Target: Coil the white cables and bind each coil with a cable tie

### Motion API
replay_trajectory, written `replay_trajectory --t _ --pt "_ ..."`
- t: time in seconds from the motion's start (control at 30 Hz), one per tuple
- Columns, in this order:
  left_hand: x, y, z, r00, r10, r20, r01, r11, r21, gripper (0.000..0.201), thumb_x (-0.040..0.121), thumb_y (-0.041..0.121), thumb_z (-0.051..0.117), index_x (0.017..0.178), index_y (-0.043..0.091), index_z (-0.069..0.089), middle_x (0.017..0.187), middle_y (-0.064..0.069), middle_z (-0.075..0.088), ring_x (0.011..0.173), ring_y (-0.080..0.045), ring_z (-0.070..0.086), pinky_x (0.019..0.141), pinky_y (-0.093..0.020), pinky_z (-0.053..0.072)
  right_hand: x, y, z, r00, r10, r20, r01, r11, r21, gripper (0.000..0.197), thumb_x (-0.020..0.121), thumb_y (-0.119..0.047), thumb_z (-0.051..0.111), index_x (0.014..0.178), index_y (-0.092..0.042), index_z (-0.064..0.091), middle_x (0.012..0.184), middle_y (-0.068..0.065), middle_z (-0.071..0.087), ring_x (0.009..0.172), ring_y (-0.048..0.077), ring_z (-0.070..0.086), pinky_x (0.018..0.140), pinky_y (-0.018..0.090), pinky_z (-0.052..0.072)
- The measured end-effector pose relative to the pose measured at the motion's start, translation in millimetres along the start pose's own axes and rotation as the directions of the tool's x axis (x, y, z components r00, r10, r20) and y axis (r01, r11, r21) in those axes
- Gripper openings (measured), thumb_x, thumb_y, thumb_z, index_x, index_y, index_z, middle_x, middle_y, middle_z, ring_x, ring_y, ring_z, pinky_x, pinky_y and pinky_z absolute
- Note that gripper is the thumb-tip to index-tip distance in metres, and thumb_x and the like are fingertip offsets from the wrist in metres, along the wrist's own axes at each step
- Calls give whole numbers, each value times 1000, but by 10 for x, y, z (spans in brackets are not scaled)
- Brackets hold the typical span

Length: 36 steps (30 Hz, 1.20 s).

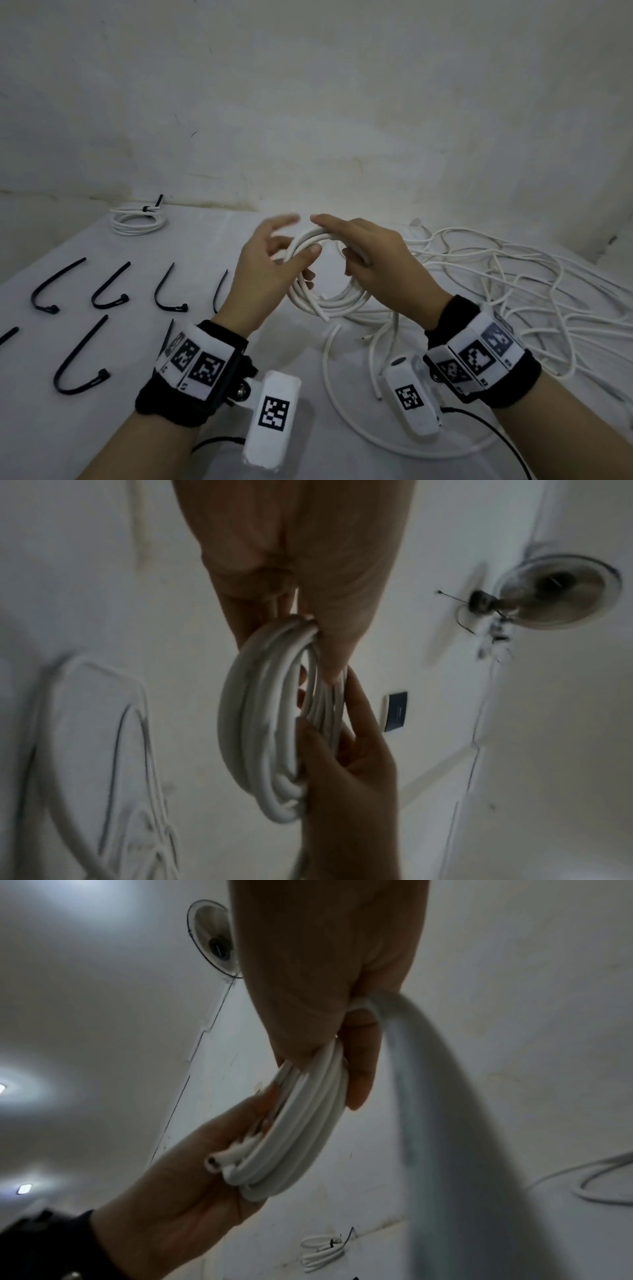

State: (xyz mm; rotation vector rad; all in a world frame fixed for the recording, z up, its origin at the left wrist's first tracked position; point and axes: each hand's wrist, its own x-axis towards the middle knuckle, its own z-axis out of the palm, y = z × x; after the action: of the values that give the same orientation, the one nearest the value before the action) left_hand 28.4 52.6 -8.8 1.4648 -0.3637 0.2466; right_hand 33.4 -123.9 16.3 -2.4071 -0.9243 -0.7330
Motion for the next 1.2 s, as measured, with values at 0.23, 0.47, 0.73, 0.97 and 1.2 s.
replay_trajectory --t 0.23,0.47,0.73,0.97,1.2 --pt "-23 -19 -5 966 258 -21 -244 935 257 22 89 17 63 110 19 70 99 9 72 55 -12 68 53 -24 55 36 17 -22 999 -31 17 30 1000 6 57 85 9 48 135 -18 53 77 -27 43 68 -5 48 69 11 40" --pt "12 -56 -22 971 240 12 -234 934 269 21 94 17 56 113 21 65 88 6 70 55 -10 67 54 -21 54 58 0 11 996 -85 -18 85 996 -6 55 82 6 44 132 -15 55 79 -25 42 68 3 43 68 13 40" --pt "12 -104 17 991 130 24 -131 952 276 32 91 39 50 91 8 56 58 7 49 45 -12 57 50 -38 56 31 -31 122 992 -127 -25 127 992 -28 55 80 10 42 129 -10 57 93 -8 52 76 -4 38 69 17 42" --pt "46 -114 -20 987 152 -45 -133 950 283 39 94 35 50 78 -1 49 56 -15 47 40 -18 54 40 -29 48 53 -43 117 998 -65 14 64 996 65 37 96 -14 46 132 -14 53 98 -1 62 75 2 52 73 15 44" --pt "80 -91 -115 979 138 -152 -96 962 254 38 90 46 46 76 10 50 49 -10 46 36 -12 51 40 -23 47 -206 172 -45 992 113 55 -106 988 -115 34 98 -45 27 97 -21 51 68 -12 48 63 9 46 56 23 36"
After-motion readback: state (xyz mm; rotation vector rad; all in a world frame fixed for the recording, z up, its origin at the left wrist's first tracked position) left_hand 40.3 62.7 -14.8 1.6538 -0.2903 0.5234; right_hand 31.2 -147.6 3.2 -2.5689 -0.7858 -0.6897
